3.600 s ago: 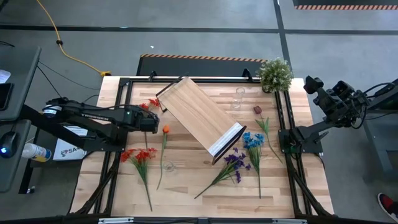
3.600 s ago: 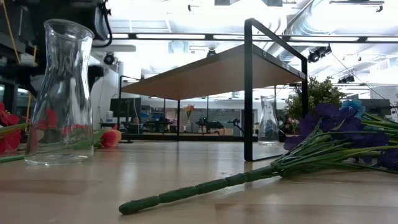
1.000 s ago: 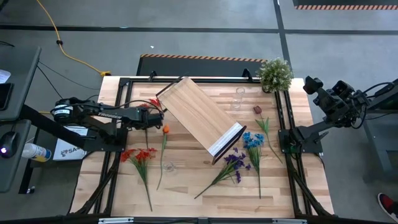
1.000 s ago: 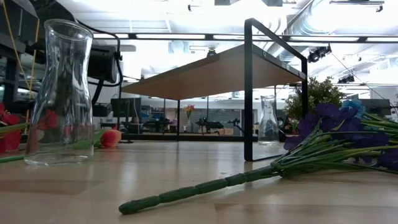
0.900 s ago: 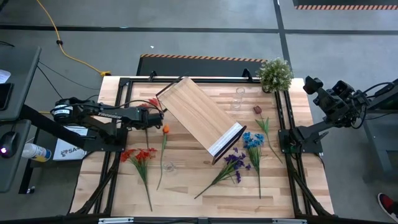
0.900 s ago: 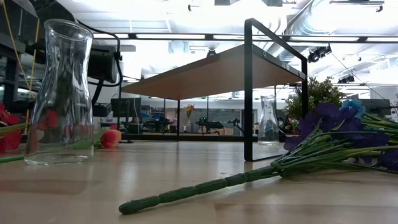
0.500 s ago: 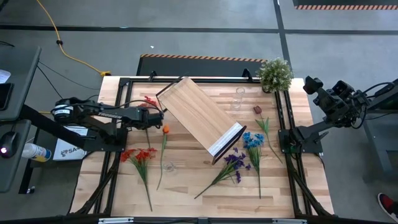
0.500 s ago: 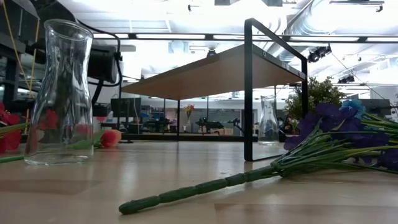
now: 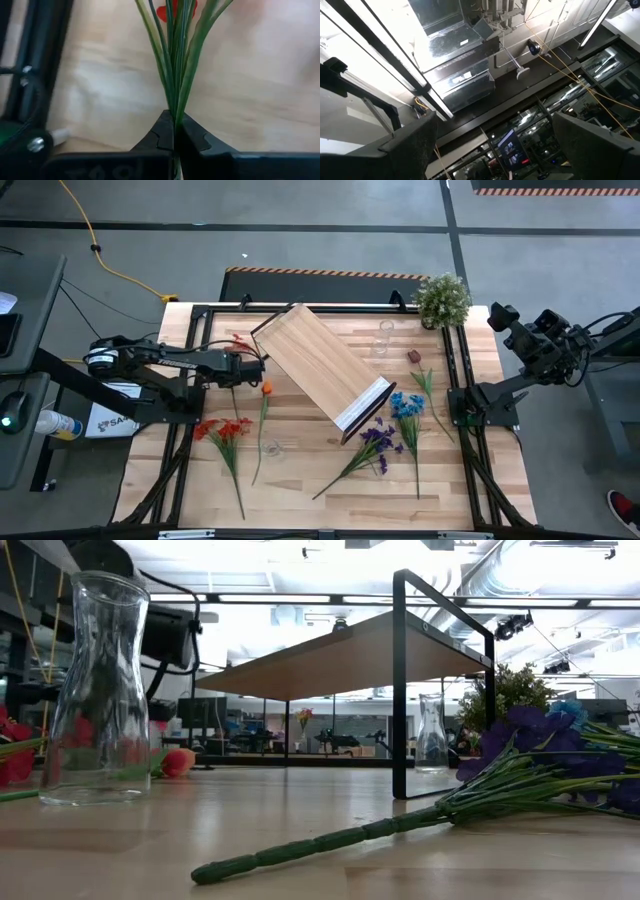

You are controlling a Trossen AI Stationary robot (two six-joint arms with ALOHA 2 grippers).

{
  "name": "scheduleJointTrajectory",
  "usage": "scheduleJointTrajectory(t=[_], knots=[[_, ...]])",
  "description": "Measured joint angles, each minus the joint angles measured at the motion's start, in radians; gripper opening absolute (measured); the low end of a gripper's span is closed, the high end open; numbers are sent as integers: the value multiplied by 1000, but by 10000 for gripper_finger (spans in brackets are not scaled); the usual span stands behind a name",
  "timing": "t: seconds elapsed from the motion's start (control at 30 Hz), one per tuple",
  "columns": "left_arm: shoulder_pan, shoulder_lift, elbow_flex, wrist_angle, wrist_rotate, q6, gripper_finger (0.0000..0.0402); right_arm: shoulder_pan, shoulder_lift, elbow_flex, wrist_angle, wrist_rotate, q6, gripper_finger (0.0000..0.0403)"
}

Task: Pick and place flowers into a vace then onto a shelf
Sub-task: Put the top orange flowers into the bottom transparent vase

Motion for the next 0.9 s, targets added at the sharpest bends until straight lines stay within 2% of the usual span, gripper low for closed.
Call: scheduleJointTrajectory(t=[0.17, 0.43, 0.63, 0.9], knots=[[0, -42, 21, -34, -34, 7, 37, 0, 0, 0, 0, 0, 1, 381], [0, -120, 93, -175, -86, 7, 37, 0, 0, 0, 0, 0, 1, 381], [0, -168, 192, -299, -138, 7, 37, 0, 0, 0, 0, 0, 1, 381], [0, -171, 374, -513, -195, 16, 37, 0, 0, 0, 0, 0, 1, 381]])
